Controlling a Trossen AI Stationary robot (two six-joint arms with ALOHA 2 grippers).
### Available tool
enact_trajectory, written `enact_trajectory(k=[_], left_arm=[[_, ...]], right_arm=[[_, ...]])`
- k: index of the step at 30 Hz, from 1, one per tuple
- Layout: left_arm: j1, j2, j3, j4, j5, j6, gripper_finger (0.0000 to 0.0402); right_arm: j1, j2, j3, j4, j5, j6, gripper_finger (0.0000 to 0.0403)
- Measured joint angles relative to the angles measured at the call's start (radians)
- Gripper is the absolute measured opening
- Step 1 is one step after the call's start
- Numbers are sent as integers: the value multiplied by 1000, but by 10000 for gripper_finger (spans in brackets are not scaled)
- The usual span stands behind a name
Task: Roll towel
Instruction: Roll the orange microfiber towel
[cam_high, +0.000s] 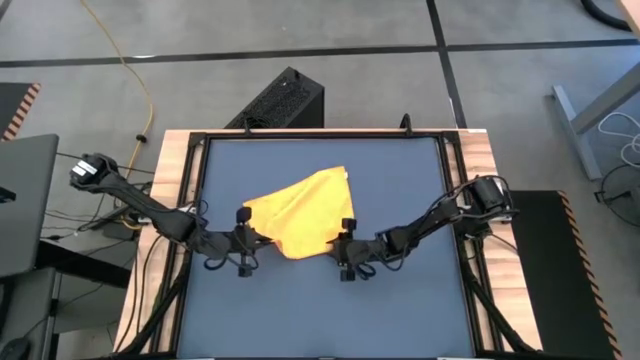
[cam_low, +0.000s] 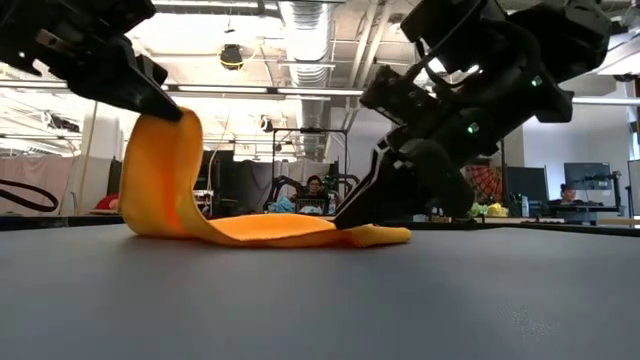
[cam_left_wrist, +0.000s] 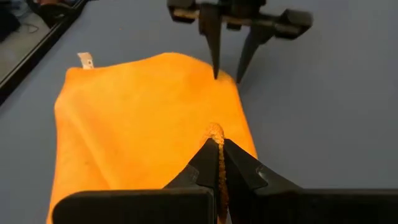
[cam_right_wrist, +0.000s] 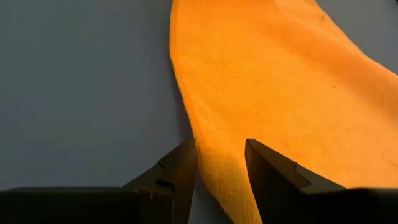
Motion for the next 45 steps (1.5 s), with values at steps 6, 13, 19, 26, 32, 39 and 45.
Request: enact_trajectory(k=[6, 13, 19, 26, 32, 39, 45], left_arm=[[0, -29, 1, -53, 259, -79, 0], [-9, -28, 1, -151, 411, -306, 0], [-17, -26, 0, -187, 407, -363, 25], [-15, -28, 1, -178, 442, -515, 98], [5, -57, 57, -225, 438, -443, 149], [113, -100, 88, -319, 154, -325, 161], [282, -85, 25, -403, 156, -364, 162]], right_arm=[[-7, -39, -2, -118, -1, 30, 164], [-138, -253, -1, -290, -295, 41, 164], [-359, -356, -1, -337, -400, -89, 164], [-620, -346, -1, -244, -479, -123, 164], [-747, -289, -1, -194, -496, -11, 186], [-806, -233, -1, -167, -500, 64, 259], [-800, -187, -1, -51, -502, 107, 282]])
